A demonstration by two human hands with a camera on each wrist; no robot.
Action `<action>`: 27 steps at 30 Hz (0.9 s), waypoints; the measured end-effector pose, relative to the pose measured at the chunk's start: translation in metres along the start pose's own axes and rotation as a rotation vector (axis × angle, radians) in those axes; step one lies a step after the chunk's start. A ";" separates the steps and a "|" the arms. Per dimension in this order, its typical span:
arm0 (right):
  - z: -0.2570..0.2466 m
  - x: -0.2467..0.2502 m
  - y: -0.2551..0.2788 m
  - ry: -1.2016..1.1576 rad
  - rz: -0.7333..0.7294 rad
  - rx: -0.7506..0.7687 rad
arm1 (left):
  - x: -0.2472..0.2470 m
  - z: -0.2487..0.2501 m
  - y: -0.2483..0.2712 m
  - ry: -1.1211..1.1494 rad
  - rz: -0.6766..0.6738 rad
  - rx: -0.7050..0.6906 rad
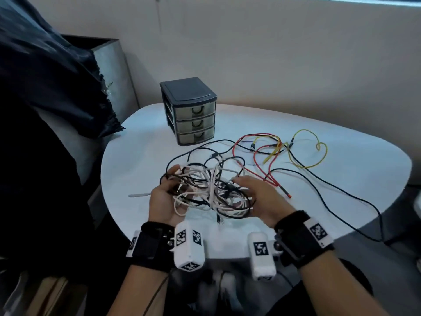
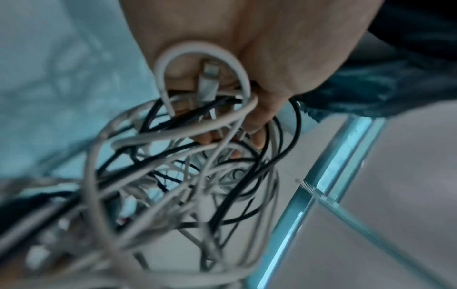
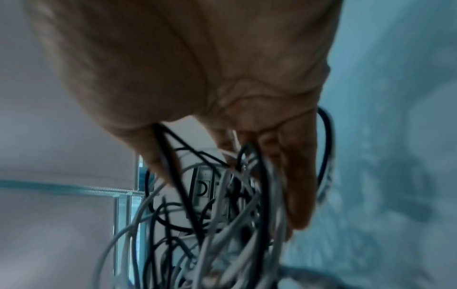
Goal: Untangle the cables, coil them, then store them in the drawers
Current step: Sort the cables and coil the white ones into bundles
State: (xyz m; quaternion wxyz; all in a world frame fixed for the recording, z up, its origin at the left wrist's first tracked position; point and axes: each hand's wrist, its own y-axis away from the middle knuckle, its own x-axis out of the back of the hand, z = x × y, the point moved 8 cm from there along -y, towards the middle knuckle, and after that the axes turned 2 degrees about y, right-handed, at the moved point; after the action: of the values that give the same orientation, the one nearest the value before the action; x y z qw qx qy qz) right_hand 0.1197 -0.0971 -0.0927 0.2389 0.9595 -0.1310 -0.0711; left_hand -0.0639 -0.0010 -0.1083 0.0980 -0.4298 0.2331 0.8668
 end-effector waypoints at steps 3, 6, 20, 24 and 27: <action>0.013 0.004 -0.003 -0.077 0.143 0.051 | 0.009 -0.020 0.008 -0.216 0.037 0.058; 0.010 0.009 0.003 -0.137 0.165 0.108 | 0.010 -0.024 0.013 -0.377 -0.041 0.086; -0.003 0.043 -0.006 0.925 0.492 0.276 | 0.022 -0.016 0.008 -0.375 0.126 0.122; -0.030 0.045 0.029 0.668 0.784 0.634 | 0.021 -0.017 0.006 -0.368 0.177 0.066; -0.037 0.035 0.042 0.564 0.728 0.781 | 0.013 -0.020 0.006 -0.474 0.136 0.019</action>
State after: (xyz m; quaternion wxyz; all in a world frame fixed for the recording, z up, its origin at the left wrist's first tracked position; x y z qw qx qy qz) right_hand 0.1514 -0.1268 -0.0424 -0.0966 0.8516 -0.3993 0.3256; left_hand -0.0604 -0.0160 -0.1270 0.0953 -0.1967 0.2401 0.9458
